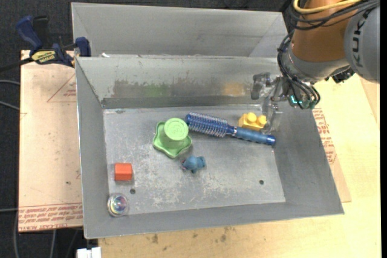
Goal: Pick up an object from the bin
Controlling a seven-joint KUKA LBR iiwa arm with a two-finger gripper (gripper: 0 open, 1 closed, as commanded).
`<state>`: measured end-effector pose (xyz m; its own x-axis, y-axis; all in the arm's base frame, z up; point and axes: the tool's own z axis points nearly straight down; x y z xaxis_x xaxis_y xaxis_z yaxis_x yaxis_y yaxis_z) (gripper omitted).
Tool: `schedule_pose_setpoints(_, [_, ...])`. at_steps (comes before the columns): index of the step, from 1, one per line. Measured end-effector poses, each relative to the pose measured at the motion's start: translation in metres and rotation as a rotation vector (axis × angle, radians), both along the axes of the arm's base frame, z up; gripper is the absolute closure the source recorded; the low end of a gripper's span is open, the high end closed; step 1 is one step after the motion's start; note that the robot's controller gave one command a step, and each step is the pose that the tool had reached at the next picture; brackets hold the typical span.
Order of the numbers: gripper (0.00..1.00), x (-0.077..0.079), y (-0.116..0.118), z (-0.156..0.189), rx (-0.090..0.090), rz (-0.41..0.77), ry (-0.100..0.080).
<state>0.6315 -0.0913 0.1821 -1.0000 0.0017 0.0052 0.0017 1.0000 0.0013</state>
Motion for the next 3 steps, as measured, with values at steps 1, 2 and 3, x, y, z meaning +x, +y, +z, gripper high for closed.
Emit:
schedule_pose_setpoints(1, [0.0, 0.015, 0.03, -0.1, 0.001, -0.23, -0.001])
schedule_pose_setpoints(2, [1.0, 0.016, 0.028, -0.097, -0.002, -0.229, -0.005])
schedule_pose_setpoints(3, [1.0, 0.004, 0.045, 0.021, 0.0, -0.262, -0.014])
